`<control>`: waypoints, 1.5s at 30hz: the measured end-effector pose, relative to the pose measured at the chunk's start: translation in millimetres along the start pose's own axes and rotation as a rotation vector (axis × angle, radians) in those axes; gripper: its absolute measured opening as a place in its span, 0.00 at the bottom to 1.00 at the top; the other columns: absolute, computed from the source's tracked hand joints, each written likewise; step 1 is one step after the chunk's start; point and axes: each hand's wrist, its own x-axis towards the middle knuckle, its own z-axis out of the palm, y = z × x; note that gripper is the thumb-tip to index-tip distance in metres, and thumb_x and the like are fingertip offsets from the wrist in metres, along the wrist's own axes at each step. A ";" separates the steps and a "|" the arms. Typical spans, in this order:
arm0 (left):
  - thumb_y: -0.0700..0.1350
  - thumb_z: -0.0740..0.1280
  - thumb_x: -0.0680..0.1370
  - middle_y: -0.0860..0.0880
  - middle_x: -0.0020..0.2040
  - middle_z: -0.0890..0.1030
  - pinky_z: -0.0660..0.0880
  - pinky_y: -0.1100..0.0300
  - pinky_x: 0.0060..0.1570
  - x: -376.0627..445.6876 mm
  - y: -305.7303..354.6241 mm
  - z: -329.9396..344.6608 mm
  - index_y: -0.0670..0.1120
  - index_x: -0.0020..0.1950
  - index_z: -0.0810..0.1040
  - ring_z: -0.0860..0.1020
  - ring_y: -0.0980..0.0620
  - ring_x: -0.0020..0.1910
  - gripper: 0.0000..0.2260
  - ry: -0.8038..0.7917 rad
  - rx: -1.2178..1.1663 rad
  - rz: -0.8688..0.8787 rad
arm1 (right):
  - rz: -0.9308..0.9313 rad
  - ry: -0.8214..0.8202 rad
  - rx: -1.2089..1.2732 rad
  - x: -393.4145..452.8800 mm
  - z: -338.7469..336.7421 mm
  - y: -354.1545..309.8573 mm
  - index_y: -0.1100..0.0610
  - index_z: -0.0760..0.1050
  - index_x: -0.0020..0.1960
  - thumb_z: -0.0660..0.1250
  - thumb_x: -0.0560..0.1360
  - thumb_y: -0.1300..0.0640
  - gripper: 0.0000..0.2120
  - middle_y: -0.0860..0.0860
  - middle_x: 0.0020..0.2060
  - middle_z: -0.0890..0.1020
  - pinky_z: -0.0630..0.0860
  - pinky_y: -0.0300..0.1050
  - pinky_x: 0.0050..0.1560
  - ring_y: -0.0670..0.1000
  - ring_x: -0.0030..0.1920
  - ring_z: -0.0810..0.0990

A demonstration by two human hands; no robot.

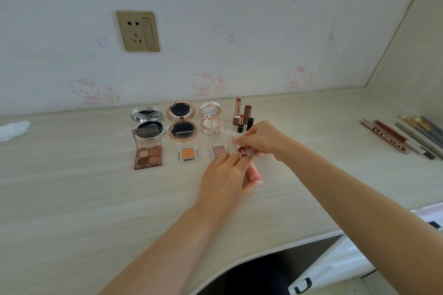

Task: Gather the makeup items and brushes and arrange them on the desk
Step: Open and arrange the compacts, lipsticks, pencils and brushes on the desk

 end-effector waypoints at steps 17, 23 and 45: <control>0.48 0.67 0.77 0.53 0.48 0.79 0.75 0.56 0.47 12.7 22.3 -6.4 0.47 0.54 0.82 0.75 0.51 0.52 0.09 0.007 -0.090 0.039 | -0.230 0.246 -0.306 -60.6 -69.9 81.4 0.55 0.78 0.58 0.64 0.77 0.53 0.12 0.48 0.51 0.81 0.71 0.39 0.50 0.48 0.50 0.78; 0.47 0.63 0.79 0.53 0.51 0.81 0.73 0.58 0.48 41.3 62.1 17.2 0.46 0.55 0.81 0.75 0.52 0.54 0.10 -0.058 -0.146 0.138 | -0.257 0.333 -0.462 -83.8 -104.2 130.0 0.54 0.75 0.61 0.63 0.78 0.52 0.14 0.49 0.55 0.79 0.67 0.37 0.51 0.48 0.55 0.76; 0.46 0.58 0.80 0.43 0.64 0.74 0.69 0.49 0.63 210.3 186.8 174.6 0.43 0.67 0.73 0.65 0.43 0.66 0.17 -0.377 -0.262 0.069 | 0.032 0.580 -0.644 -55.3 -226.6 235.6 0.57 0.73 0.62 0.62 0.78 0.53 0.15 0.54 0.58 0.76 0.74 0.51 0.54 0.57 0.59 0.70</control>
